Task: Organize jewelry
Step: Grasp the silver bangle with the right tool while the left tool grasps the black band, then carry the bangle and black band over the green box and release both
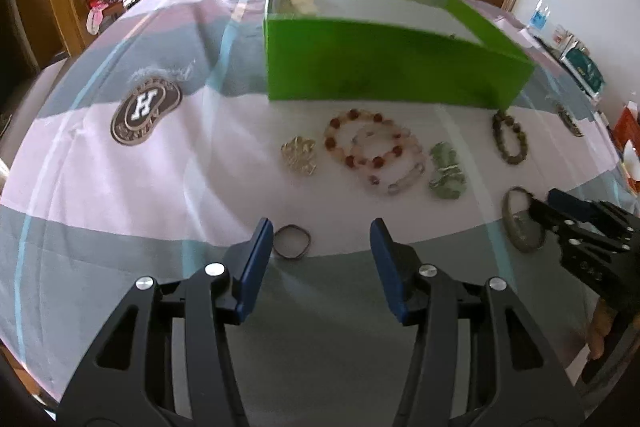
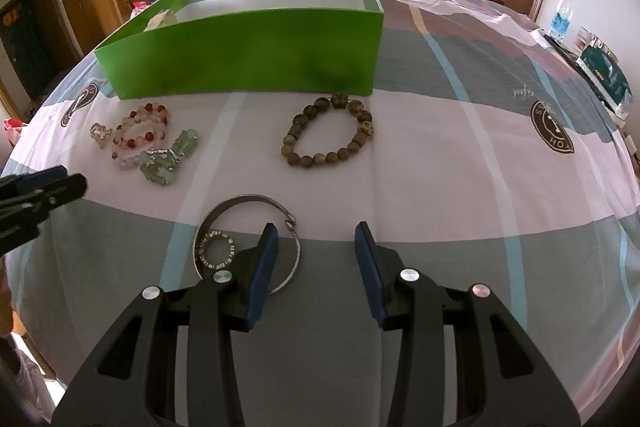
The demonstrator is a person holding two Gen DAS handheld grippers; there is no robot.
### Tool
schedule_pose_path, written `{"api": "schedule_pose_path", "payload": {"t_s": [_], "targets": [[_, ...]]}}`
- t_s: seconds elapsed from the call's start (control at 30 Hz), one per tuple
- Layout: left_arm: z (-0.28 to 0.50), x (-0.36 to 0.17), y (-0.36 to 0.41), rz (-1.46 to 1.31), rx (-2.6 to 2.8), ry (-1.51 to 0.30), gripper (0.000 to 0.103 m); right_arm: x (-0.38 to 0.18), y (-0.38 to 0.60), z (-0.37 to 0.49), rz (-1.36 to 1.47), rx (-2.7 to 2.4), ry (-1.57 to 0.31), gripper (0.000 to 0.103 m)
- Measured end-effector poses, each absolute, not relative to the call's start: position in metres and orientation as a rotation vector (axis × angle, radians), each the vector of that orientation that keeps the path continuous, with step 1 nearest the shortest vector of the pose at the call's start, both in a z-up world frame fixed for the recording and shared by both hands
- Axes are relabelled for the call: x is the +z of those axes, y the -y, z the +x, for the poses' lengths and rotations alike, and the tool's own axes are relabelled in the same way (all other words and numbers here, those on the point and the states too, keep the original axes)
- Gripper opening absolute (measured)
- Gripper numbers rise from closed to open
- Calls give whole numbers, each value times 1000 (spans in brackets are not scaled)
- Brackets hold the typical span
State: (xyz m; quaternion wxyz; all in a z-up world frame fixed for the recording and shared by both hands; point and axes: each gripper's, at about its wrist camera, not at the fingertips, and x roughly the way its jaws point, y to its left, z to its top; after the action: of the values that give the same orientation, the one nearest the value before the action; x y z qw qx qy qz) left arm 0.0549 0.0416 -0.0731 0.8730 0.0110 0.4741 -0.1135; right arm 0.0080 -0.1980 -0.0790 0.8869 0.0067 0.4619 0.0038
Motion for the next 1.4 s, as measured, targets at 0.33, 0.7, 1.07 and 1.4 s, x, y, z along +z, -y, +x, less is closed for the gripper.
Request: {"api": "schedule_pose_path", "payload": {"t_s": [0.33,0.7,1.07,1.4], "targets": [[53,-77,-40,88,-192,-961,27,-79,194,8,0,22,-953,32],[53,-73,-38,76,-203,-960,21,-75,192,8,9,37,-942,3],[47,-49,-32,75,-225,-902,21,-51,202,7,8,5,-873,4],[48,-36,-24,66,-240,-877,21,-30,196,8,3,37,-813,4]]}}
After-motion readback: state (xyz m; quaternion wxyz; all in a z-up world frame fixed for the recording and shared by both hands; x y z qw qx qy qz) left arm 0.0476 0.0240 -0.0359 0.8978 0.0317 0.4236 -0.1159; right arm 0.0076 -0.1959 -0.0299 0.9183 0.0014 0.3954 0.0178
